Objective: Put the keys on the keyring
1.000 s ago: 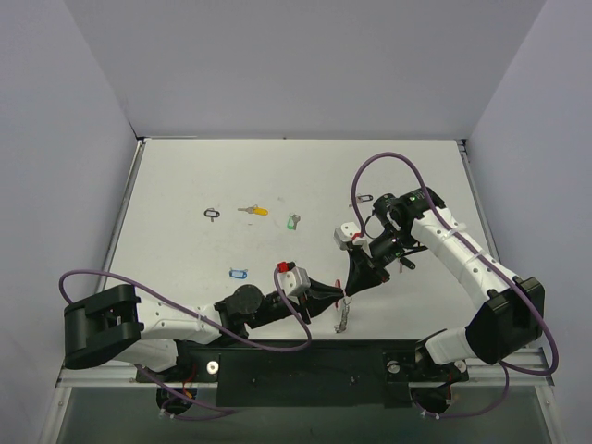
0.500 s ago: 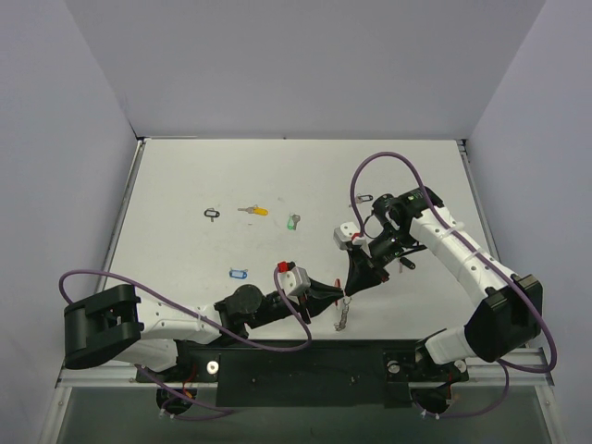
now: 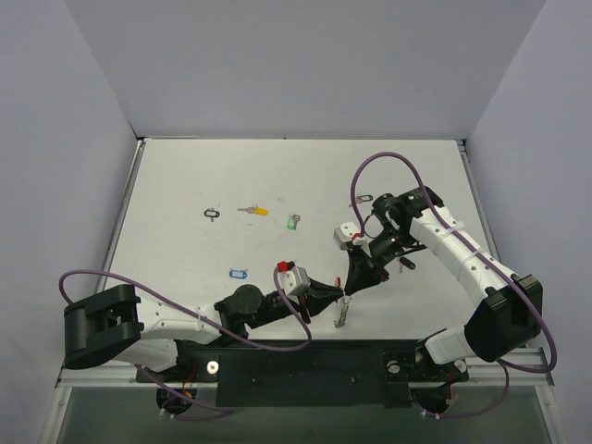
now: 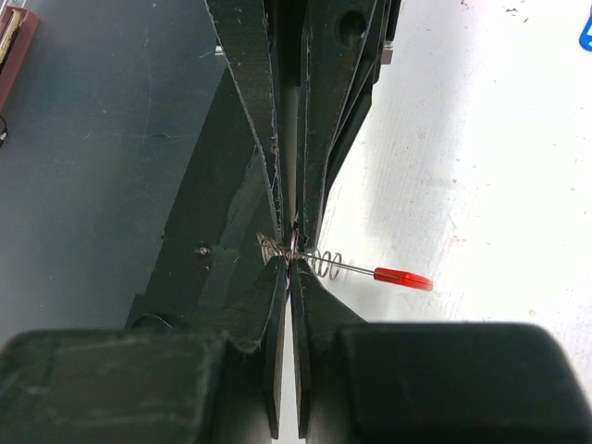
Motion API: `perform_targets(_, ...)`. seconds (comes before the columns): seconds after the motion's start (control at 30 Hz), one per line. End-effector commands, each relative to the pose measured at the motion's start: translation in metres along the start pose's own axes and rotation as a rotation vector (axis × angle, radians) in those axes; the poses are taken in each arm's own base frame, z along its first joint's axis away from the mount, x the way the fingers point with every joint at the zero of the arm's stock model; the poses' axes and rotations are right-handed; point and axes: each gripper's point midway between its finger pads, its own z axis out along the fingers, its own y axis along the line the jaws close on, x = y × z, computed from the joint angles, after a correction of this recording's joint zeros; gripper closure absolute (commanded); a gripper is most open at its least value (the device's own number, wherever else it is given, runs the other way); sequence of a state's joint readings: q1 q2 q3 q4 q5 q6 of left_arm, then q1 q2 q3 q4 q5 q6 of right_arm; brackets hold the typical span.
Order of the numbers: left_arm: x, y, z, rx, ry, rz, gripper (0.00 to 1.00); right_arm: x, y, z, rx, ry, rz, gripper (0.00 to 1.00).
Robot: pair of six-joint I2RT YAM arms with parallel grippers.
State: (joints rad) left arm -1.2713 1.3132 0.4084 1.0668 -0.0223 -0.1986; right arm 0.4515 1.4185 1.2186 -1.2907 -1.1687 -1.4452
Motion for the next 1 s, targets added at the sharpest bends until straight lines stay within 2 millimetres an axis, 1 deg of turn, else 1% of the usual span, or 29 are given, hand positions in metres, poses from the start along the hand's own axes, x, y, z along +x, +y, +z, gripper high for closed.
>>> perform_targets(0.0,-0.0403,-0.0066,0.0085,0.008,-0.122,-0.003,0.82,-0.0162,0.0137,-0.0025,-0.038,-0.058,0.037,1.0)
perform_targets(0.27,-0.0418,-0.0048,0.0075,-0.002,-0.128,-0.001,0.81,-0.0164,0.0144,-0.0027,-0.042,-0.058,0.037,1.0)
perform_targets(0.37,-0.0415,-0.0034,0.007,-0.01,-0.126,-0.002,0.78,-0.0162,0.0143,-0.0026,-0.043,-0.058,0.037,1.0)
perform_targets(0.43,-0.0413,-0.0026,0.007,-0.014,-0.125,-0.003,0.78,-0.0162,0.0145,-0.0026,-0.044,-0.058,0.037,1.0)
perform_targets(0.73,-0.0406,-0.0016,0.0072,-0.018,-0.122,-0.004,0.78,-0.0163,0.015,-0.0027,-0.047,-0.058,0.034,1.0)
perform_targets(0.9,-0.0398,-0.0025,0.0081,-0.015,-0.116,-0.001,0.83,-0.0165,0.0154,-0.0027,-0.05,-0.059,0.037,1.0)
perform_targets(0.93,-0.0396,-0.003,0.0083,-0.012,-0.114,0.0,0.96,-0.0165,0.0159,-0.0027,-0.052,-0.059,0.038,1.0)
perform_targets(0.97,-0.0386,-0.0028,0.0088,-0.013,-0.108,0.001,1.0,-0.017,0.0159,-0.003,-0.05,-0.059,0.034,1.0)
